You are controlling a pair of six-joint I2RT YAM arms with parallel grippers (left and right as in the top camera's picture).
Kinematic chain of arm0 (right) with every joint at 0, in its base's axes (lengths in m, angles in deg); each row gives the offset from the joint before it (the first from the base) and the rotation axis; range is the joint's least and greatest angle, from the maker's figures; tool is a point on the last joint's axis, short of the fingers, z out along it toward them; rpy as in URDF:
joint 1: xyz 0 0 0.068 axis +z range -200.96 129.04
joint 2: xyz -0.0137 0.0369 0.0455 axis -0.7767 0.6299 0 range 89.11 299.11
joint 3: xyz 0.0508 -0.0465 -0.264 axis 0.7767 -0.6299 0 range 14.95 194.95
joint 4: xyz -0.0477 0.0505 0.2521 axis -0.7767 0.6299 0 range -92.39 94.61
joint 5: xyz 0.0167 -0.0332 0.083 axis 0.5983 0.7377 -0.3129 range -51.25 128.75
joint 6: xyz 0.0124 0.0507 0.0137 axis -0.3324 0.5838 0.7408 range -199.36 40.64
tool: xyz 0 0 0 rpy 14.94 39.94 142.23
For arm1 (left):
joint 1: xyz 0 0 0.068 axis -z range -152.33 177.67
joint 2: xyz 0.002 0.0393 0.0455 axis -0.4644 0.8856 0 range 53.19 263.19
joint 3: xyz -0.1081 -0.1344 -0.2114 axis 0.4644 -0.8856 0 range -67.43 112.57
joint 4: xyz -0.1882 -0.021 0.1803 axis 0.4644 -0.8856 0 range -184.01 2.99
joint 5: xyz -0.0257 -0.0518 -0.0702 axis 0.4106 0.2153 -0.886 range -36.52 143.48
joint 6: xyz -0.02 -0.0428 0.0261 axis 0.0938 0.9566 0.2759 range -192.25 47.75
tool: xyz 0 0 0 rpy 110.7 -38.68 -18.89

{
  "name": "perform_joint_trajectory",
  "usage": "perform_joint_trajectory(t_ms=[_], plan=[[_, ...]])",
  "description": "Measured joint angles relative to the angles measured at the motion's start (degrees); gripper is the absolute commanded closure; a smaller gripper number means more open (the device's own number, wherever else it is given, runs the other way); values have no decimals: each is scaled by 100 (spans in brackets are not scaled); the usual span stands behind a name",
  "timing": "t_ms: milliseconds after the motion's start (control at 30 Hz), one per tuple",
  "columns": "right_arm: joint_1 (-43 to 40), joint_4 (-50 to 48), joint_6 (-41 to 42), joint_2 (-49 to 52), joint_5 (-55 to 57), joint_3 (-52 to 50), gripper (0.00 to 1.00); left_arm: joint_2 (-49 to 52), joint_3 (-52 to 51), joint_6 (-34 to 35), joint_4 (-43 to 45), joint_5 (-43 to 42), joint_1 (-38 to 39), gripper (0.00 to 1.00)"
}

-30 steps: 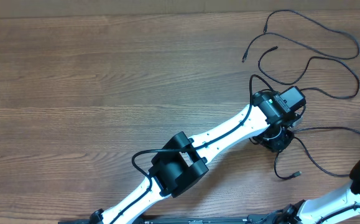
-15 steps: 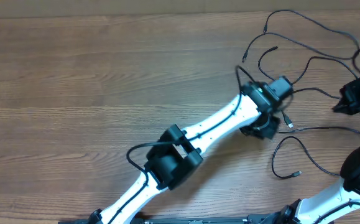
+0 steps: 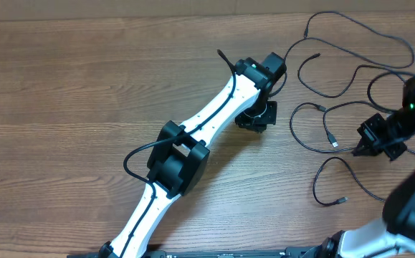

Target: Untangle cables

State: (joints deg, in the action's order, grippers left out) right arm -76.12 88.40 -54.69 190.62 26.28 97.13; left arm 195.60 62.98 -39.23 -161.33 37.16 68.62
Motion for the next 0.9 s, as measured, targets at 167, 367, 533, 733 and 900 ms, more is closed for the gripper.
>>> perform_joint_trajectory(t_ms=[167,367,533,733,900], plan=[[17,-916,229,-1565,184,-1032,96,0,0,9,-28,9,-136,89],[48,-1878,339,-1893,44,-2114,96,0,0,9,-76,11,-197,89],[407,-2573,507,-1598,-122,-2833,96,0,0,11,-203,9,-195,89],[841,-2977,636,-1493,-319,-2894,96,0,0,9,-227,9,-195,89],[1021,-2983,791,-1493,-208,-2894,96,0,0,9,-240,9,-195,89]])
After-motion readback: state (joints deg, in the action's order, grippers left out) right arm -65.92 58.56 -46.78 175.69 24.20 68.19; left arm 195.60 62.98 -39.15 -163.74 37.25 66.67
